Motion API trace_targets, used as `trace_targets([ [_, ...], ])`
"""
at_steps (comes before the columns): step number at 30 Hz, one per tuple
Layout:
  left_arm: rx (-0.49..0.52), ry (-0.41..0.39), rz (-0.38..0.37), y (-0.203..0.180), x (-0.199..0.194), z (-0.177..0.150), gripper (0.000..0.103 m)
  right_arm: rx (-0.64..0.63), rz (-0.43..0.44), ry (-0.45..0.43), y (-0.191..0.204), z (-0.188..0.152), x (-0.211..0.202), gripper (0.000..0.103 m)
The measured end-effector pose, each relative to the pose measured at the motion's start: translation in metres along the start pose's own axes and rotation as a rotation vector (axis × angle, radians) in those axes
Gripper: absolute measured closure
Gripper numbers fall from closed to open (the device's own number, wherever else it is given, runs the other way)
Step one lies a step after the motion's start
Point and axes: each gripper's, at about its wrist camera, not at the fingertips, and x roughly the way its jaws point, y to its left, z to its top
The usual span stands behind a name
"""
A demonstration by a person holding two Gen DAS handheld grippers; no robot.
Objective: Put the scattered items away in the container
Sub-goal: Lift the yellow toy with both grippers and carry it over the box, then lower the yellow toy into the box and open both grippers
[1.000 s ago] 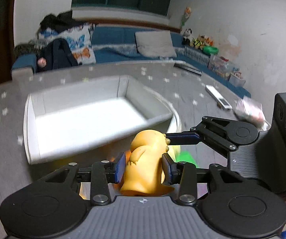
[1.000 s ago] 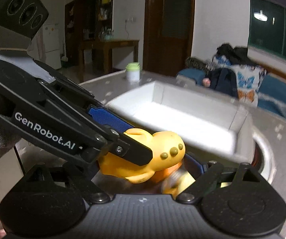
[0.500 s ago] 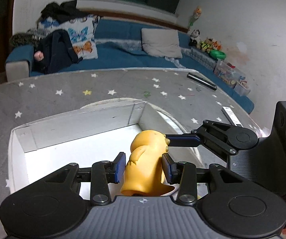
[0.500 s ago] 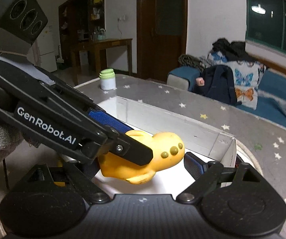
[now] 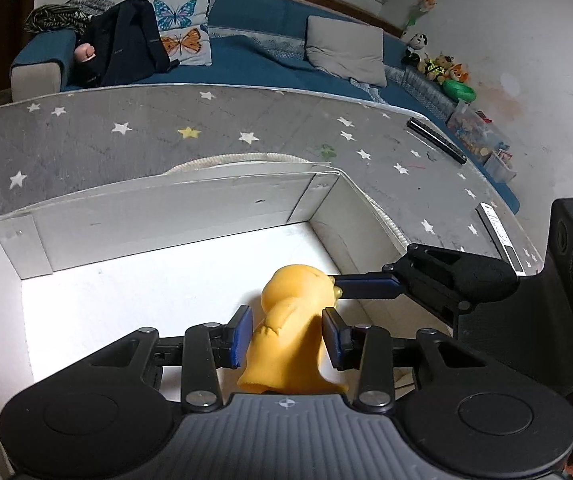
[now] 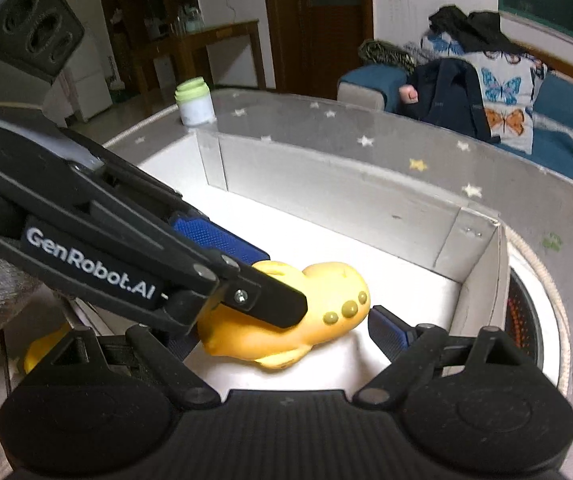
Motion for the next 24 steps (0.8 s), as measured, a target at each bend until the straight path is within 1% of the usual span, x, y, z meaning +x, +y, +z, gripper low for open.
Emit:
trace_targets([
  [3,-0.004,0.004,-0.009,0.0,0.001,0.0,0.063,-0.02,-0.014,0.018,0.005,-0.002,0.003,0.013],
  [7,0.002,-0.007,-0.001,-0.001,-0.003,-0.001,0.063,-0.028,-0.025,0.025,0.01,-0.001,0.005,0.013],
  [9,-0.002,-0.018,0.015,-0.001,-0.006,-0.001,0.063,-0.024,-0.028,0.019,0.01,-0.002,0.003,0.013],
  [15,0.025,-0.063,0.062,-0.01,-0.024,-0.007,0.063,-0.023,-0.067,-0.028,0.015,-0.007,-0.014,0.013],
  [19,0.03,-0.094,0.086,-0.018,-0.038,-0.017,0.063,-0.035,-0.122,-0.073,0.024,-0.013,-0.032,0.012],
  [24,0.042,-0.138,0.12,-0.028,-0.057,-0.032,0.063,-0.008,-0.155,-0.133,0.034,-0.025,-0.058,0.012],
])
